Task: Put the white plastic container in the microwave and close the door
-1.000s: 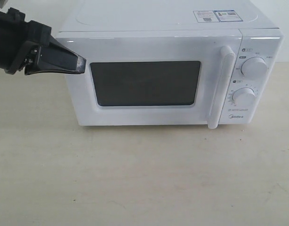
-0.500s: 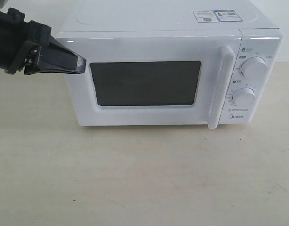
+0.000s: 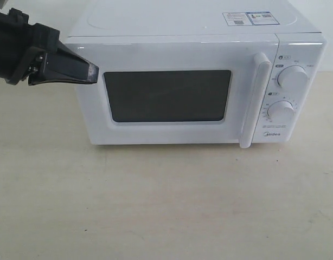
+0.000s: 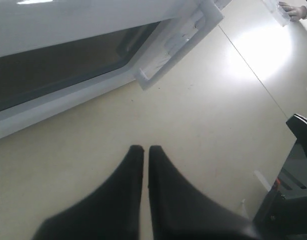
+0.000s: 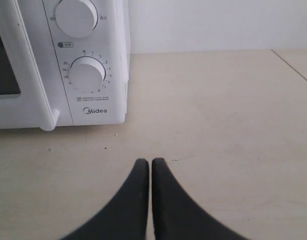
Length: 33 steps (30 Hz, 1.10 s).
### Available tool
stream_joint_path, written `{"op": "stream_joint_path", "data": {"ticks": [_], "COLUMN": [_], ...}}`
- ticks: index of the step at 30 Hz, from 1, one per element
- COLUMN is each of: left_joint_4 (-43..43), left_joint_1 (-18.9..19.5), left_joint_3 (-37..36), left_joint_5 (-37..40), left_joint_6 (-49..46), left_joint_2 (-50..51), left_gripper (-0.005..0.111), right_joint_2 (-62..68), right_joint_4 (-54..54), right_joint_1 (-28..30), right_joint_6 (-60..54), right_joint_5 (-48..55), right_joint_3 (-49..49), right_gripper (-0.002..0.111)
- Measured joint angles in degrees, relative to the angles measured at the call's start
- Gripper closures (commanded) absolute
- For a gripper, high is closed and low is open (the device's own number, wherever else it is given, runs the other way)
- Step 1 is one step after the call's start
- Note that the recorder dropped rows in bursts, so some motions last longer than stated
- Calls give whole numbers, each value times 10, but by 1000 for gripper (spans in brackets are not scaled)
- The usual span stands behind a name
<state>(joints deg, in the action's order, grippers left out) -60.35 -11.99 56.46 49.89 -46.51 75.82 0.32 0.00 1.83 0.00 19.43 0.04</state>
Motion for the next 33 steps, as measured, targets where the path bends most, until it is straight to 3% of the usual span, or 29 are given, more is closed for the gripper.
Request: {"op": "stream_joint_path", "data": {"ticks": [23,29,33], "left_joint_4": [2,20,20], "left_joint_1": [0,0,0], "left_joint_3": [0,0,-8], "left_joint_5": [-6,-152,-247], "left_joint_6": [-4,-209,-241], "left_joint_2": [0,-14,-54], "left_gripper": [102,102,102], "right_joint_2": [0,0,0], "right_joint_4": [3,3,3], "right_joint_1": [0,0,0], "right_joint_6": [0,0,0], "right_joint_5": [4,4,4], "right_joint_3": [0,0,0], "right_gripper": [108,108,108]}}
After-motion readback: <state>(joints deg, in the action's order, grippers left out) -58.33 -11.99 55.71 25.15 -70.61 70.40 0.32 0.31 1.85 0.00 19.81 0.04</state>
